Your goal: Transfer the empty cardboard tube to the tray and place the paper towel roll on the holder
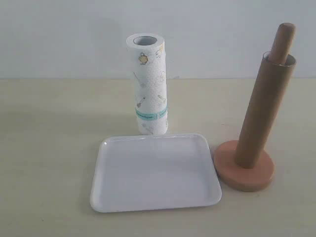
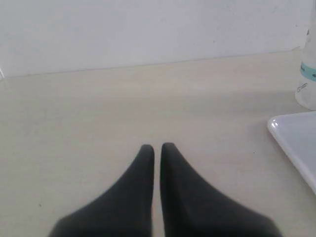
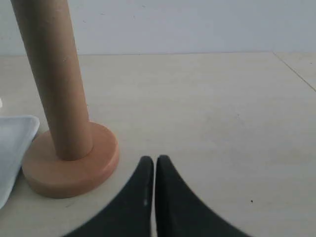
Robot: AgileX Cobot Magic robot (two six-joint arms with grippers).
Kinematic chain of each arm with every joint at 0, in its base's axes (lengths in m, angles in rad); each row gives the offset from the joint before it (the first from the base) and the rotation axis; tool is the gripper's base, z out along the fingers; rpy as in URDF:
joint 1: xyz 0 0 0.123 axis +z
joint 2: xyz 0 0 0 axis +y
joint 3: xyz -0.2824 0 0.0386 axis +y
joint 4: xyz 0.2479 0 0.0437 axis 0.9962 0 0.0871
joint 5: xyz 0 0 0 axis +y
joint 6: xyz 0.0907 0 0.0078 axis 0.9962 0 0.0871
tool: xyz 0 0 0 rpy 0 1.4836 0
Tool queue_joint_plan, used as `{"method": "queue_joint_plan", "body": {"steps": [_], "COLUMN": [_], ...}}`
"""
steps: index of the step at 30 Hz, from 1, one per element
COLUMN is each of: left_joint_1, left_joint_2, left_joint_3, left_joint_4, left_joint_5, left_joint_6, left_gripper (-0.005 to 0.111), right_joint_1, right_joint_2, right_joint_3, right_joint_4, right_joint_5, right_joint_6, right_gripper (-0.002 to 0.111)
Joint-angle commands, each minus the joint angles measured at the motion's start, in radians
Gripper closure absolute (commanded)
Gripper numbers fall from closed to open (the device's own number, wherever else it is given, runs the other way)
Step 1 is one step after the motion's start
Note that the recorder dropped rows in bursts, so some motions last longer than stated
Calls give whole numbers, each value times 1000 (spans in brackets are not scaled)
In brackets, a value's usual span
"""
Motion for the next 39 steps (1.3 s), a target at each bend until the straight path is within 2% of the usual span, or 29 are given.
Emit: {"method": "queue_joint_plan", "body": {"steps": [1,20,32,39], "left_joint_1": [2,2,2,2], "left_joint_2": [-3,-3,-3,-3], "left_joint_3": [3,3,3,3], "left_joint_4": [-5,-5,-5,-5], "left_joint_5": [-2,-2,-2,-2], "left_joint_6": [5,5,5,5], "left_gripper": [103,103,103,103], "right_joint_1": [-3,-3,-3,-3], "right_joint_2": [-5,-5,-5,-5], "right_joint_3": [-1,-1,-1,-1], "right_joint_4": [-5,-10,-10,-10], "right_joint_5": [-4,-31,-249,-541], "right_joint_6": [3,-1,1,3], "right_gripper": [107,107,107,107]}}
